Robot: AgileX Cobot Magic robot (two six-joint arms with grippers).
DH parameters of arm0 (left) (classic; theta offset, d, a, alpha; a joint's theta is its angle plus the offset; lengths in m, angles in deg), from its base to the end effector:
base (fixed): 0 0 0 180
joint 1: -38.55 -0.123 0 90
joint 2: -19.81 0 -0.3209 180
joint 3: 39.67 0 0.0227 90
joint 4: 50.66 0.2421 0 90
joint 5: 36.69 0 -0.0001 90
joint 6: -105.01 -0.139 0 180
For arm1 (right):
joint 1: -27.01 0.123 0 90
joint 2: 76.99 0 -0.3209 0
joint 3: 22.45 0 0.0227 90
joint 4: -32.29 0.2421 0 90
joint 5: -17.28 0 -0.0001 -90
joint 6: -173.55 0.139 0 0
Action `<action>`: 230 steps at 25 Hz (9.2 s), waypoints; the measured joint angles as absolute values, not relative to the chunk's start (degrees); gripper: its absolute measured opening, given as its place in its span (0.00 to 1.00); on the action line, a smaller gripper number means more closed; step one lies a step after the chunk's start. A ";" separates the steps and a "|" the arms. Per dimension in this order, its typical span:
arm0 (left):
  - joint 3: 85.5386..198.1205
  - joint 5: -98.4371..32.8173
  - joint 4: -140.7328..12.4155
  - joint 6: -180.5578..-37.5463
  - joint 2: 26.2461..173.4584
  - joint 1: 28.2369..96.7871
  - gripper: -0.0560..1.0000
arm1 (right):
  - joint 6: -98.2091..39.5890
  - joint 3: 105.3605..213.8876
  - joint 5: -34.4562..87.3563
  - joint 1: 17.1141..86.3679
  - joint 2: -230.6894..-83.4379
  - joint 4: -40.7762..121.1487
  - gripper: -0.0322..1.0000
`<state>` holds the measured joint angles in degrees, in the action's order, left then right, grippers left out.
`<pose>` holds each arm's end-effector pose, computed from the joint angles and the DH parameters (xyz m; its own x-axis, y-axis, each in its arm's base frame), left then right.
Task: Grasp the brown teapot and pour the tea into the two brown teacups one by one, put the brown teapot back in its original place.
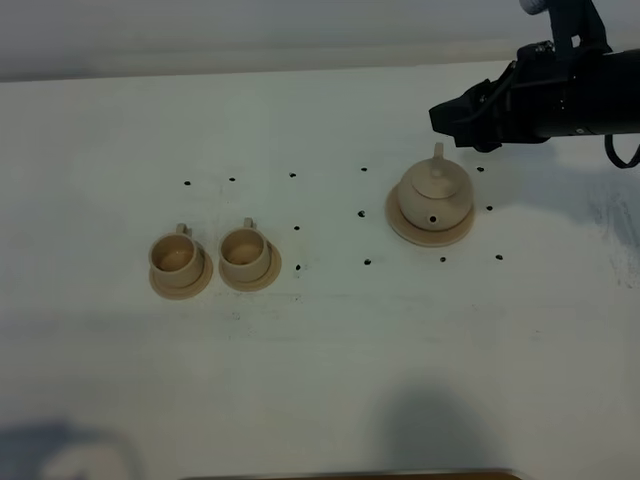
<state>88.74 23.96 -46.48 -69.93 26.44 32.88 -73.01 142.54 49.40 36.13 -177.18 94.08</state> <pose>-0.0043 0.0085 0.2399 -0.4707 -0.0994 -0.8767 -0.1790 0.9837 -0.0154 0.3620 0.1241 0.2745 -0.5741 -0.2307 -0.7856 -0.5812 0.7907 0.1925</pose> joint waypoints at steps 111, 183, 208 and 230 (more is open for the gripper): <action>88.74 24.01 -46.48 -69.88 26.38 35.26 0.34 | -28.55 163.72 37.53 41.12 -205.75 54.29 0.43; 88.74 24.01 -46.48 -69.82 26.38 35.26 0.34 | -29.10 168.56 42.29 37.83 -210.07 47.17 0.43; 88.74 24.01 -46.48 -69.82 26.38 35.26 0.34 | -29.66 168.96 45.10 37.26 -208.89 43.79 0.43; 88.74 24.01 -46.48 -69.87 26.38 35.26 0.34 | -29.60 169.13 50.40 36.46 -208.03 39.78 0.43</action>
<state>88.74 24.01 -46.48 -69.87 26.38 35.26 -29.60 169.13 50.40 36.46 -208.03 39.78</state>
